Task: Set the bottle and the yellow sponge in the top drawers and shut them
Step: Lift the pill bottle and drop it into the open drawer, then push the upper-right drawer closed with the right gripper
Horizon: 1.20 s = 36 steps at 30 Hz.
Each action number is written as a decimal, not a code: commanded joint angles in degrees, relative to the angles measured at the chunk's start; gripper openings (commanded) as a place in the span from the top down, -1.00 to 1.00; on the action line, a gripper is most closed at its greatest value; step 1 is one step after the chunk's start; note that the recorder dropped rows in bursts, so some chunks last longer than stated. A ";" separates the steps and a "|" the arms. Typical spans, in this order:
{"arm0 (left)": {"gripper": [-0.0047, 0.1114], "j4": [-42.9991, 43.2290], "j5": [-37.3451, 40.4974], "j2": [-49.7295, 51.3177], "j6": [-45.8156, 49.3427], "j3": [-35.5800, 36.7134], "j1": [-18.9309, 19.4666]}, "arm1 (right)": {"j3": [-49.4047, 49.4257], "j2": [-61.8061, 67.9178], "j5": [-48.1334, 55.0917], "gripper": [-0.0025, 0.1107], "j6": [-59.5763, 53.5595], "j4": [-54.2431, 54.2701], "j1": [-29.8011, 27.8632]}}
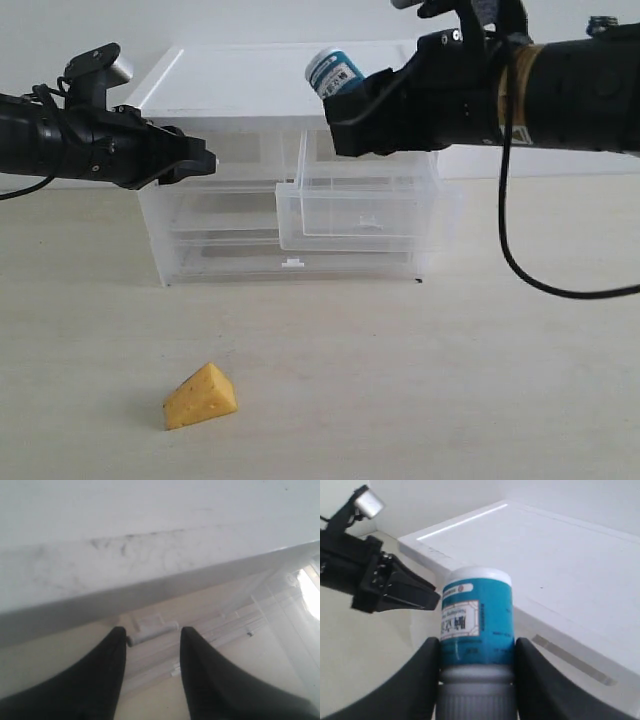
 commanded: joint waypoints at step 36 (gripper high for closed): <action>0.29 -3.23 -4.72 0.36 0.72 -1.37 0.69 | -2.89 -0.35 33.78 -0.13 0.05 15.77 11.98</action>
